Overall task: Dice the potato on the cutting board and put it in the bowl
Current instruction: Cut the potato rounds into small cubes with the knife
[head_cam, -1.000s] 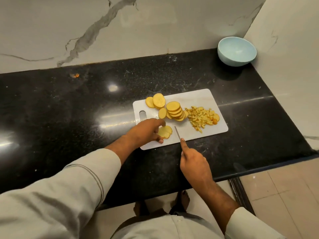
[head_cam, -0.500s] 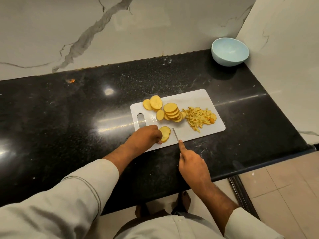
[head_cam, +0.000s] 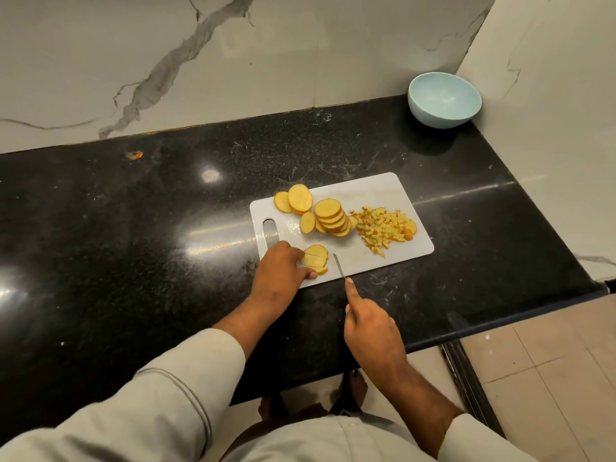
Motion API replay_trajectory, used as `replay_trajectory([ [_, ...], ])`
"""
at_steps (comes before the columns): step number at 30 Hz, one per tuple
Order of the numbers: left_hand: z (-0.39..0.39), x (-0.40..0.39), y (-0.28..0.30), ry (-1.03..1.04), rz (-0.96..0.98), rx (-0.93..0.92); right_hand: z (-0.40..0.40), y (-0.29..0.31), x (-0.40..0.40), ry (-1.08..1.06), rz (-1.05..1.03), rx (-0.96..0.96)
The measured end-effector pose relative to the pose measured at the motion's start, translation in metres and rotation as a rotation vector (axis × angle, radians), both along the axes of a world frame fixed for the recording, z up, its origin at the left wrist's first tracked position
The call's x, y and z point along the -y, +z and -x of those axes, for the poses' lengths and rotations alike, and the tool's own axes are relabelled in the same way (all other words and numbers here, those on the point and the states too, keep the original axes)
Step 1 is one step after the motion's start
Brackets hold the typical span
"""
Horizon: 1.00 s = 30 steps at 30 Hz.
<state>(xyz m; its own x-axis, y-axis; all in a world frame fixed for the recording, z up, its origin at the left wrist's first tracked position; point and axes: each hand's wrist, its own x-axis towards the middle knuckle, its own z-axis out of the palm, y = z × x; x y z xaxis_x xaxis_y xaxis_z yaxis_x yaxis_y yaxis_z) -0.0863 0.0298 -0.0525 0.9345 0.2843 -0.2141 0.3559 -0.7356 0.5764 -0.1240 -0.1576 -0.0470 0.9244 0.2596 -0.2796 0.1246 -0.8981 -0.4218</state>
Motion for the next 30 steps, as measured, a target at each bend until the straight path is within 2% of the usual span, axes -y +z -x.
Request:
replay_trajectory([
  [11,0.016,0.028,0.005,0.264,0.054,0.085,0.001,-0.004,-0.024,-0.006,0.023,0.032],
  [15,0.02,0.03,0.002,0.222,-0.024,0.1,0.004,-0.006,-0.022,-0.021,0.018,0.036],
  [23,0.018,0.041,-0.001,0.265,-0.013,0.117,0.005,-0.008,-0.029,0.023,0.046,0.027],
  [30,0.016,0.041,-0.005,0.213,-0.075,0.104,-0.002,-0.01,-0.028,0.032,0.035,0.029],
])
